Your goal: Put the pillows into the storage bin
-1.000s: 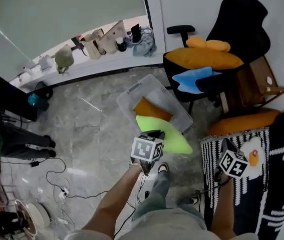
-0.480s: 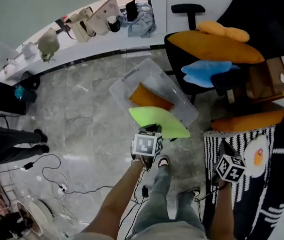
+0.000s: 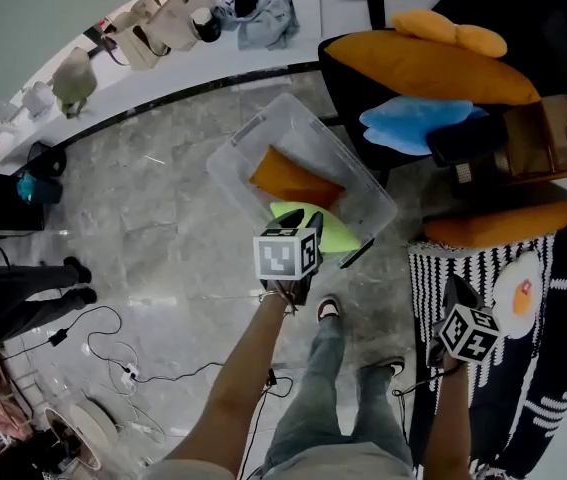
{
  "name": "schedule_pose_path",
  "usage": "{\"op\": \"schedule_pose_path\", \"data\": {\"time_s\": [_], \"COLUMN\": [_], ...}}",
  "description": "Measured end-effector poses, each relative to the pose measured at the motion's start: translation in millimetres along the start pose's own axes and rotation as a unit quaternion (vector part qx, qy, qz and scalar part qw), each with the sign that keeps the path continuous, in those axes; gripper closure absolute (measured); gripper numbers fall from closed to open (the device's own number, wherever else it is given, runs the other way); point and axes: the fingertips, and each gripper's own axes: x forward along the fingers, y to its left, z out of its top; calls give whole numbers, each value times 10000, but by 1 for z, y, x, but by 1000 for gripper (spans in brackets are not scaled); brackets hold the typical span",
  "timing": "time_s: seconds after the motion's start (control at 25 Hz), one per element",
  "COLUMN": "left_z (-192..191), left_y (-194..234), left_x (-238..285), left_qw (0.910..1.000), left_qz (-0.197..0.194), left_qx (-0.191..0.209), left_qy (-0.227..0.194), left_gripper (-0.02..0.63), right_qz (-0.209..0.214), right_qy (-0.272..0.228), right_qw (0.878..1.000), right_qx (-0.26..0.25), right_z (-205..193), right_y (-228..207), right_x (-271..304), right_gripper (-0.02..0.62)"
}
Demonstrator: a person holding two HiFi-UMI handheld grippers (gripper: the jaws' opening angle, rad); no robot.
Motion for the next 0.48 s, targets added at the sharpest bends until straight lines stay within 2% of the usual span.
{"op": "schedule_pose_path", "data": {"time_s": [0.28, 0.48], "left_z": [-9, -22], "left_y": [5, 0], "left_x": [-1, -10], "left_qw": [9999, 9994], "left_qz": [18, 123], "left_qx": [146, 209], "left_qy": [14, 242], "left_gripper": [472, 472], "right_qz": [9, -33], "right_qy": [-26, -66], "right_qw": [10000, 9998], "right_qx": [58, 159], "right_z": [-10, -13], "right_y": [5, -3], "right_x": [-15, -21], "right_gripper": [594, 594]}}
